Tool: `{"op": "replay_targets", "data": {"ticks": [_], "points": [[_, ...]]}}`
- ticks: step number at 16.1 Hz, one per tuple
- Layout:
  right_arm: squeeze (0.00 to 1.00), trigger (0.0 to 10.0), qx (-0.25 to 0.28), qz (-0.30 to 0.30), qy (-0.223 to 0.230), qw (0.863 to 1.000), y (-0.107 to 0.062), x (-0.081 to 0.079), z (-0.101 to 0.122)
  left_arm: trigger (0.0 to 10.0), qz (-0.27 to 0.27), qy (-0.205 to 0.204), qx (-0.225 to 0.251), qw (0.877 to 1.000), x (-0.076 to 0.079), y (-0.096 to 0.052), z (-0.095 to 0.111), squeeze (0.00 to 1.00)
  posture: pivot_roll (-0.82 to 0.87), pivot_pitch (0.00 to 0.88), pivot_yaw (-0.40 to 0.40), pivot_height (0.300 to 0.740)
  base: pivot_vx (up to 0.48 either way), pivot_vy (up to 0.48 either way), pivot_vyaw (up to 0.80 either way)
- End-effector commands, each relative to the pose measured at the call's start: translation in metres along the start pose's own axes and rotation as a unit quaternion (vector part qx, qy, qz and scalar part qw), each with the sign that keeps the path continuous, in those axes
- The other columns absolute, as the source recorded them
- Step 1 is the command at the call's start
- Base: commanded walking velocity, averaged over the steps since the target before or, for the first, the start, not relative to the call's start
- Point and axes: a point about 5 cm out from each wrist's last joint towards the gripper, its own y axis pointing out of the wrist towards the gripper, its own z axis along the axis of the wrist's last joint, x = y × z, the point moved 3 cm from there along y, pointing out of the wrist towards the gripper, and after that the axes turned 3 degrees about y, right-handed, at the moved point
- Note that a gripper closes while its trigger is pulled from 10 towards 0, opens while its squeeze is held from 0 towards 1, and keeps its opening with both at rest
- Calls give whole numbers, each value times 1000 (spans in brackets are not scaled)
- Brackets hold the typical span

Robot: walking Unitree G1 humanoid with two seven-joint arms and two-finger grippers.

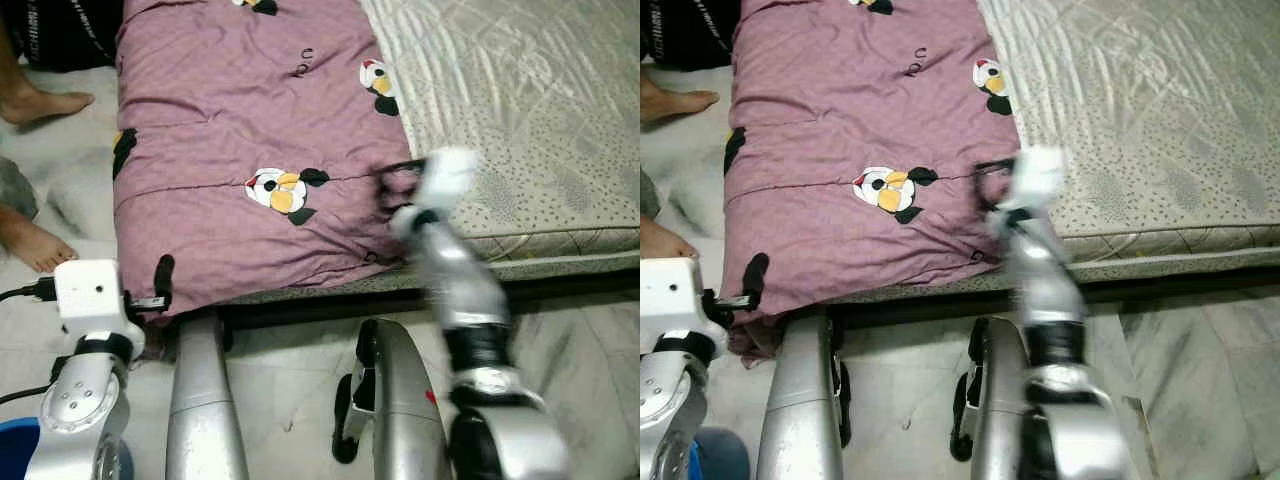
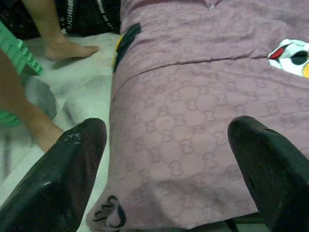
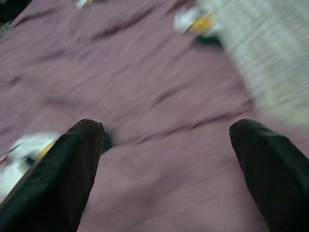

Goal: Clean up the room

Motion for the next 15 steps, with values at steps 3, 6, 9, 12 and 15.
{"op": "replay_targets", "data": {"ticks": [3, 6, 9, 12, 15], "points": [[0, 10000, -108, 11, 12, 994, 5, -30, -60, 10000, -4, 8, 1, 1000, 0, -7, 2, 0, 231, 241, -71, 565, 0, 0, 0], [0, 10000, -189, -51, 46, 980, -4, -27, -98, 10000, -7, 12, 0, 1000, 0, -8, 3, 0, 241, 243, -69, 565, 0, 0, 0], [0, 10000, -189, -146, 75, 968, -12, 17, -103, 10000, -6, 15, -4, 1000, -2, -9, 1, 0, 247, 243, -68, 565, 0, 0, 0], [0, 10000, -147, -210, 76, 963, -16, 58, -88, 10000, -10, 12, -7, 1000, 2, -7, -1, 0, 226, 240, -67, 565, 0, 0, 0], [0, 10000, -98, -257, 83, 958, -22, 95, -68, 10000, -18, 8, -4, 1000, 7, -3, -1, 0, 204, 229, -61, 565, 0, 0, 0]]}}
